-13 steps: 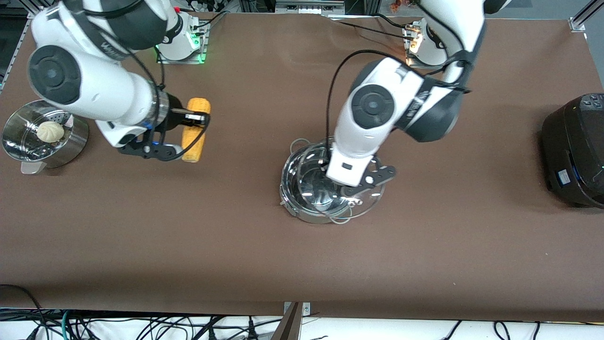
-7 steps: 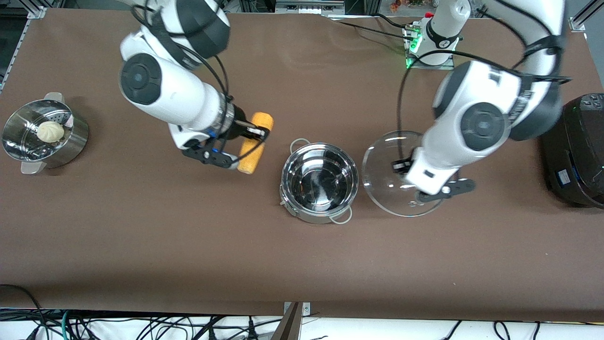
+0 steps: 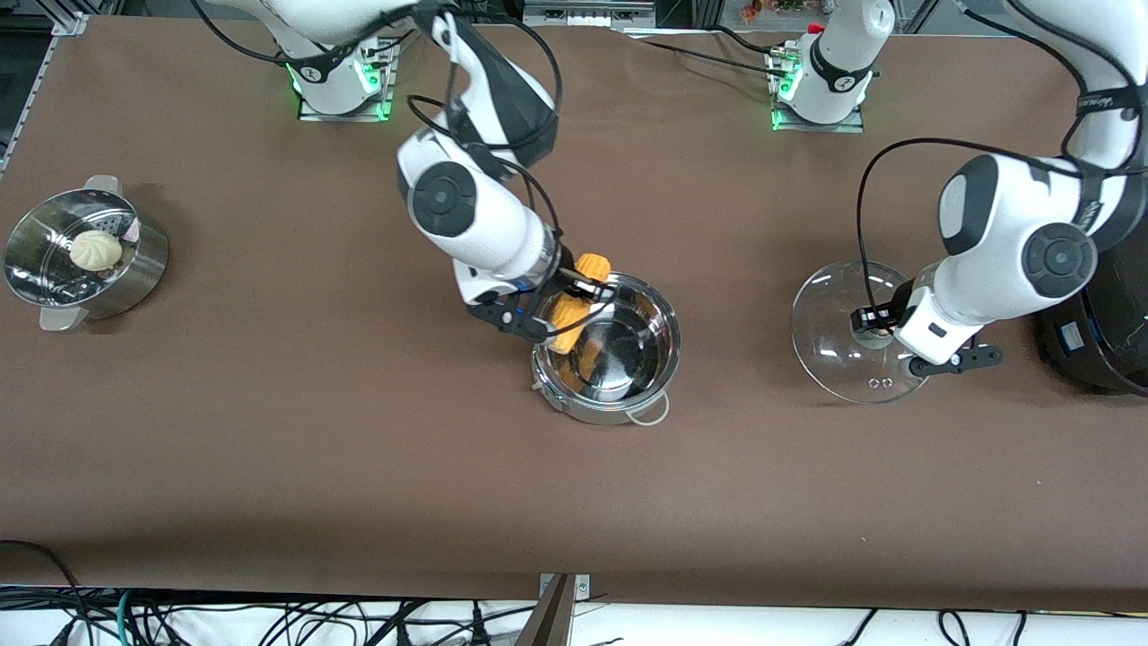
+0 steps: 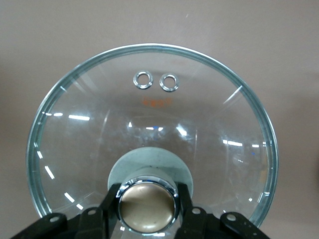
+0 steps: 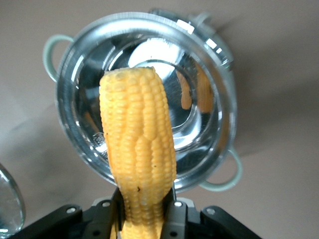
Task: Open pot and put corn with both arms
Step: 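Lower corn into the pot with the right gripper while the left gripper sets lid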
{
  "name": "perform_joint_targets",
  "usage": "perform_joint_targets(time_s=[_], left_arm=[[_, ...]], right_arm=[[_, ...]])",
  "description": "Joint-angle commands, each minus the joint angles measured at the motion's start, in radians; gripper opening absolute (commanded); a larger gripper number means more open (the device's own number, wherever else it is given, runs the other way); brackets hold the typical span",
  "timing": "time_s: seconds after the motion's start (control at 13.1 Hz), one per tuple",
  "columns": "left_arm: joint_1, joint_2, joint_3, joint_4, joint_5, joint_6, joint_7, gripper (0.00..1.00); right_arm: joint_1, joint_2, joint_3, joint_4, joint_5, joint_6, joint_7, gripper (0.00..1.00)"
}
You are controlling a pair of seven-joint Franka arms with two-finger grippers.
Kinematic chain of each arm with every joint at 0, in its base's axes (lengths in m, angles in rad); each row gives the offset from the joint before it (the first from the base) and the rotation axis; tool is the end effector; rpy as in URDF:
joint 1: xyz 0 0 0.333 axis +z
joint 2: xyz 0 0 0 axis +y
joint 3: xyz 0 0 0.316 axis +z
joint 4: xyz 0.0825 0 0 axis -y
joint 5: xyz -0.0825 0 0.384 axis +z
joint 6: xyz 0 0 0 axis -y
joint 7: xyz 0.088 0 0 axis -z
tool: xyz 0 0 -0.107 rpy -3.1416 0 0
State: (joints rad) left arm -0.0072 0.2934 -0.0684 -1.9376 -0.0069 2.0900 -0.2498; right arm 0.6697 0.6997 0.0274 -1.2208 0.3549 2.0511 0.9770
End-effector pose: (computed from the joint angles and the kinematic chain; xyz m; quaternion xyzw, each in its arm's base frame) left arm 0.5948 -0.0438 0.3234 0.9934 0.0894 -0.0713 0.0013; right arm 0.5727 0.4968 0.3766 -0.9605 0.2109 0.0832 0.1615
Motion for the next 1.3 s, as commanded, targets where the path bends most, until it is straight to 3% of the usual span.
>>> perform_joint_targets(time_s=[0.0, 0.38, 0.46, 0.53, 0.61, 0.84, 0.99, 1.22], left_arm=[[0.026, -0.033, -0.016, -0.164, 0.018, 0.174, 0.041, 0.0], [0.059, 0.079, -0.017, -0.167, 0.007, 0.271, 0.061, 0.0], [0.065, 0.093, -0.017, -0.169, 0.005, 0.286, 0.061, 0.0], [0.066, 0.095, -0.017, -0.167, 0.005, 0.286, 0.061, 0.11], [0.066, 0.098, -0.017, -0.167, 0.004, 0.288, 0.061, 0.25], [0.07, 0.101, -0.019, -0.161, 0.001, 0.282, 0.061, 0.96], [0.075, 0.032, -0.019, -0.15, 0.001, 0.207, 0.061, 1.0], [0.075, -0.118, -0.019, -0.075, 0.004, 0.024, 0.061, 1.0]], right_arm=[[0.031, 0.072, -0.006, 0.041, -0.005, 0.072, -0.023, 0.0], [0.048, 0.171, -0.007, 0.04, -0.066, 0.17, -0.034, 0.0], [0.048, 0.182, -0.007, 0.04, -0.067, 0.172, -0.029, 0.05], [0.048, 0.182, -0.006, 0.04, -0.068, 0.172, -0.032, 0.75], [0.054, 0.175, -0.009, 0.041, -0.079, 0.169, -0.031, 1.0], [0.05, 0.132, -0.014, 0.041, -0.129, 0.152, -0.035, 1.0], [0.048, 0.055, -0.02, 0.04, -0.186, 0.083, -0.038, 1.0], [0.01, -0.072, -0.049, 0.04, -0.191, -0.086, -0.054, 1.0]])
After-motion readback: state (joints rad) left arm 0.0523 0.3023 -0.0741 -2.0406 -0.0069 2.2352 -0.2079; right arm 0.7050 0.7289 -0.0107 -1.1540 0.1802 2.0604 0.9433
